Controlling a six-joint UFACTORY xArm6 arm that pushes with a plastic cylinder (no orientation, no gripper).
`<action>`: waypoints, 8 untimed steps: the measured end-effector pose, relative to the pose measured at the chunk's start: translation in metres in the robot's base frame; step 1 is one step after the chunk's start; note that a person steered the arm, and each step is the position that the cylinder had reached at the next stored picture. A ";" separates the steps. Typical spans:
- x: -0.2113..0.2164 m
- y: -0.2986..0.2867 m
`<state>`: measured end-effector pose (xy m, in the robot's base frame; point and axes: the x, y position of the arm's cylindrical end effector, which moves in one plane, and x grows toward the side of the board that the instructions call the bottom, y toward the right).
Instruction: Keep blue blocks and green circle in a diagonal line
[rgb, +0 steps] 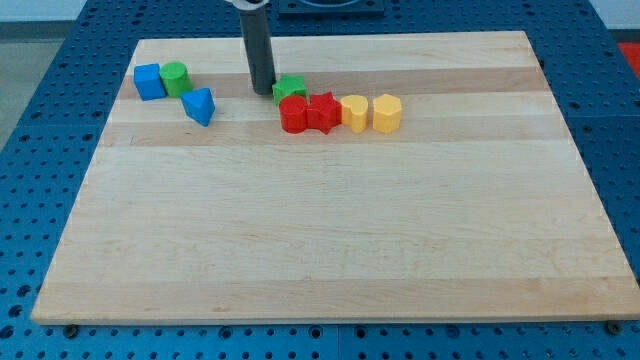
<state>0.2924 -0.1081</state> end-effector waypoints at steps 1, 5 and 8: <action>-0.031 -0.063; 0.017 -0.188; 0.084 -0.196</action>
<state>0.3763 -0.3043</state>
